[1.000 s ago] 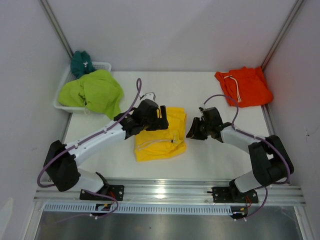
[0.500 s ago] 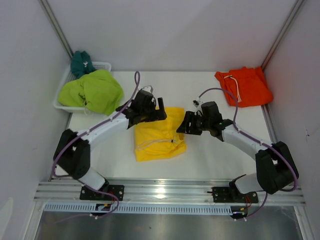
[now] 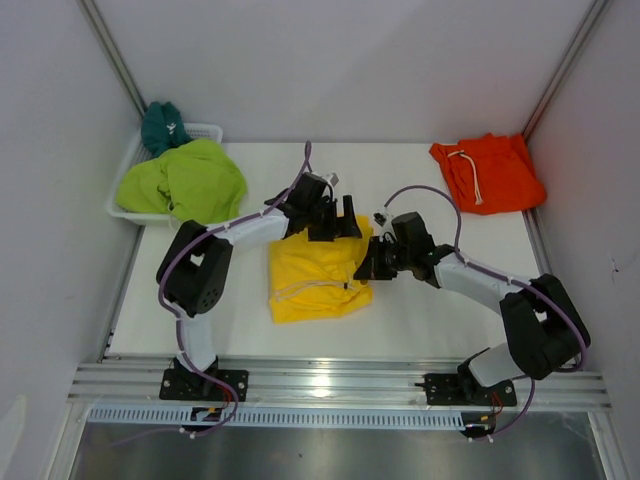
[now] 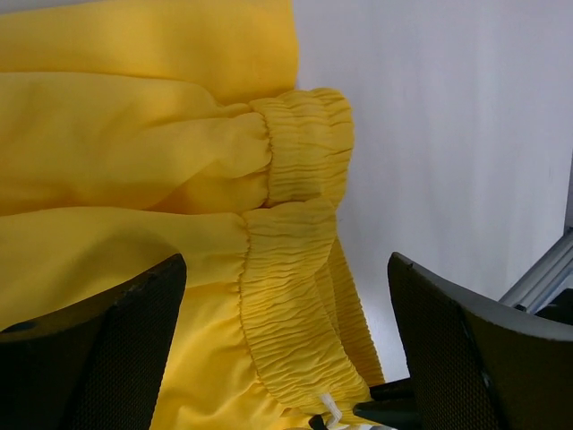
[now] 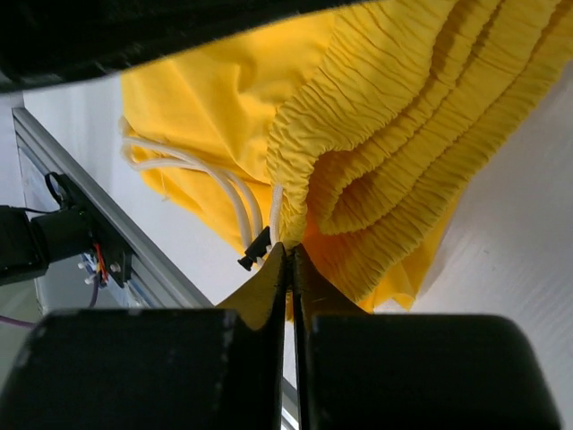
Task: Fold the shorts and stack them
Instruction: Fold the shorts
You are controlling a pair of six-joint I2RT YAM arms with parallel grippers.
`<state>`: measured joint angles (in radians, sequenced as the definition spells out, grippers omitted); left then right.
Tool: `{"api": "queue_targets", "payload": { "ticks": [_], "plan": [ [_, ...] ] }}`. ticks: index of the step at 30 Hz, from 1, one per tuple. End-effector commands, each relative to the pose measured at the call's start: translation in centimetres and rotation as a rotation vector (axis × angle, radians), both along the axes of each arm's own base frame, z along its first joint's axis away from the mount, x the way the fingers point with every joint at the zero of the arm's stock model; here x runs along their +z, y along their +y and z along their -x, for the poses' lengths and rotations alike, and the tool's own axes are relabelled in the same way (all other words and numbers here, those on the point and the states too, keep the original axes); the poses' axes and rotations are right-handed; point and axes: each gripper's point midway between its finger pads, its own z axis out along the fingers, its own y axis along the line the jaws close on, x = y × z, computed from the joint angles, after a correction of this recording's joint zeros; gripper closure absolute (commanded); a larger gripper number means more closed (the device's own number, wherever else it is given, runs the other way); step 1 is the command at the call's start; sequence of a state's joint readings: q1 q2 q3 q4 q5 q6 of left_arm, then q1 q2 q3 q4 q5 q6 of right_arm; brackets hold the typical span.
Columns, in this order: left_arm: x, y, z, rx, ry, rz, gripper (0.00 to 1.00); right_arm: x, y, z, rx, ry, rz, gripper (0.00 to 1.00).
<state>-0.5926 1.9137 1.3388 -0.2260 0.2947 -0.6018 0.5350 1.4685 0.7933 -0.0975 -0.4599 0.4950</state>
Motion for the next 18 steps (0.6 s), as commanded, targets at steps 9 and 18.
{"api": "queue_targets", "payload": {
  "ticks": [9, 18],
  "plan": [
    [1.0, -1.6, -0.9, -0.078, -0.101, 0.023, 0.2, -2.0, -2.3, 3.6, -0.107, -0.089, -0.001, 1.0],
    [1.0, -2.0, -1.3, -0.05, -0.098, 0.009, 0.21, -6.8, -4.9, 3.9, -0.307, -0.056, 0.095, 1.0]
  ]
}}
